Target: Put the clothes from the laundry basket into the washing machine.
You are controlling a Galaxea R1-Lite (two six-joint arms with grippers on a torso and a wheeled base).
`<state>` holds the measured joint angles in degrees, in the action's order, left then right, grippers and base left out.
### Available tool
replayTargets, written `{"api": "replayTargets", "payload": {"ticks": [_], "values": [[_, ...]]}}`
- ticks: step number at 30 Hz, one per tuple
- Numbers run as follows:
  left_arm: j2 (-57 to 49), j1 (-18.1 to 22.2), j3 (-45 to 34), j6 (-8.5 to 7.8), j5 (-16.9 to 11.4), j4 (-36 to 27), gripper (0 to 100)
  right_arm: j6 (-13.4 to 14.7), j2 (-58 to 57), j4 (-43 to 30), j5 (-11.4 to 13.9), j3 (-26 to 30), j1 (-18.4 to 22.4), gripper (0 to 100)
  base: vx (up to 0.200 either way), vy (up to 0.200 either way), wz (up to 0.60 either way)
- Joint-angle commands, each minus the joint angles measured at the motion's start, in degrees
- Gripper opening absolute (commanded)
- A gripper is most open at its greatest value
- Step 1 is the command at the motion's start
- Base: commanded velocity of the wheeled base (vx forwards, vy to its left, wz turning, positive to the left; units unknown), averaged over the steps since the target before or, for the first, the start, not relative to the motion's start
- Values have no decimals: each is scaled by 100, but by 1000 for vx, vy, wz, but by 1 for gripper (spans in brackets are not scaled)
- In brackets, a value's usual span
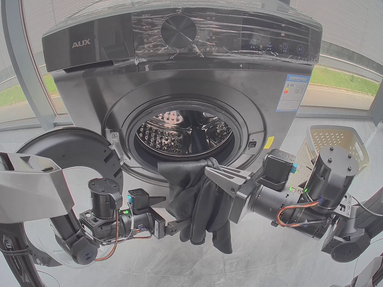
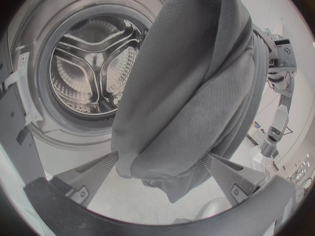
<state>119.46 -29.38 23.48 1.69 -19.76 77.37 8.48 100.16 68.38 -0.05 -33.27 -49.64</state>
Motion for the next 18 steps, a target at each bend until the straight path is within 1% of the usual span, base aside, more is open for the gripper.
{"api": "replayTargets", "payload": {"ticks": [1, 6, 13, 15, 18], "values": [[271, -6, 25, 6, 16, 164, 0, 4, -5, 0, 5, 84, -2, 0, 0, 0, 0], [509, -15, -1, 6, 16, 586, 0, 4, 4, 0, 5, 128, -2, 0, 0, 0, 0], [517, -50, -115, 6, 16, 1113, 0, 4, 30, 9, 14, 128, 7, 0, 0, 0, 0], [473, -50, -168, -11, 7, 1140, 0, 4, 39, 9, 14, 128, 16, 0, 0, 0, 0], [148, -59, -485, -117, 7, 1148, 0, -5, 56, 0, 14, 128, 95, 0, 0, 0, 0]]}}
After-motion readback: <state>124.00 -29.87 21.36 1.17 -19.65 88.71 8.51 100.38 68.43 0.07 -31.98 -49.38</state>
